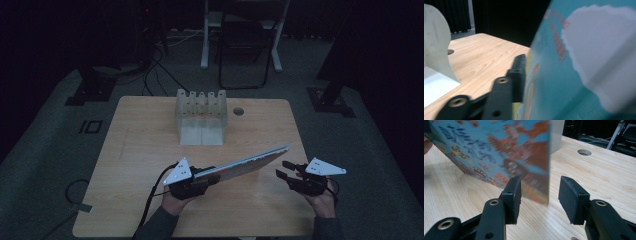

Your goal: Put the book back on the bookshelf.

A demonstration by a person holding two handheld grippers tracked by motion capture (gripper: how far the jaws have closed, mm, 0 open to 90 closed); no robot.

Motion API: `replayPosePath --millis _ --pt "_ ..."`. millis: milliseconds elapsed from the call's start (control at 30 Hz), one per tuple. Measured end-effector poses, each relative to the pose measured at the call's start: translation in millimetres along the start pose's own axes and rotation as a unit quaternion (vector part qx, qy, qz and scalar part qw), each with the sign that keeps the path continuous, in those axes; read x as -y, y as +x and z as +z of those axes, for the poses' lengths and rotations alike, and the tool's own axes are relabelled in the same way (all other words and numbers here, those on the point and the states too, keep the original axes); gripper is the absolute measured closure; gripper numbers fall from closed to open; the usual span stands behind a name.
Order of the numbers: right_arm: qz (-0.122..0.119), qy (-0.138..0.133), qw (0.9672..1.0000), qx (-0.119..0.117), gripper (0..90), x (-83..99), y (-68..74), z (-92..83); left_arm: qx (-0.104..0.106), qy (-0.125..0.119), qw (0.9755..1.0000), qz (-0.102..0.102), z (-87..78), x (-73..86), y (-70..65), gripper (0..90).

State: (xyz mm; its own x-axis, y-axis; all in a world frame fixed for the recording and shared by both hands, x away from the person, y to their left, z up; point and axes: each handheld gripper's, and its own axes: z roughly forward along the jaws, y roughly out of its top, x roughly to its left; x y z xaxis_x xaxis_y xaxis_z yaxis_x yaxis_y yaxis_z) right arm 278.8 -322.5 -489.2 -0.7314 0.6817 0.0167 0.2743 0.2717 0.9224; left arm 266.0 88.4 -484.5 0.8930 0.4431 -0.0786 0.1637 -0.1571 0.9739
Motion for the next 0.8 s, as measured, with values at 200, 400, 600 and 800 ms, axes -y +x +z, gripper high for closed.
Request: replayPosePath --millis 200,400,600,800 --pt "0.001 -0.001 1.0000 0.002 52.2 1.5 -1.5 -1.5 -0.022 -0.016 0.9994 -0.022 2.2 -3.4 3.3 72.9" --pt "0.004 0.000 1.0000 0.003 52.3 3.4 -2.4 -2.4 -0.051 -0.022 0.9980 -0.031 -0.4 -3.9 9.6 78.3" --pt "0.004 0.001 1.0000 0.001 52.1 3.9 -1.3 -1.0 -0.049 -0.029 0.9982 -0.021 -1.2 -1.4 8.9 78.3" --pt "0.008 0.004 1.0000 -0.002 50.3 7.0 -1.0 -0.1 -0.046 -0.047 0.9976 -0.019 -1.4 3.7 12.1 78.3"
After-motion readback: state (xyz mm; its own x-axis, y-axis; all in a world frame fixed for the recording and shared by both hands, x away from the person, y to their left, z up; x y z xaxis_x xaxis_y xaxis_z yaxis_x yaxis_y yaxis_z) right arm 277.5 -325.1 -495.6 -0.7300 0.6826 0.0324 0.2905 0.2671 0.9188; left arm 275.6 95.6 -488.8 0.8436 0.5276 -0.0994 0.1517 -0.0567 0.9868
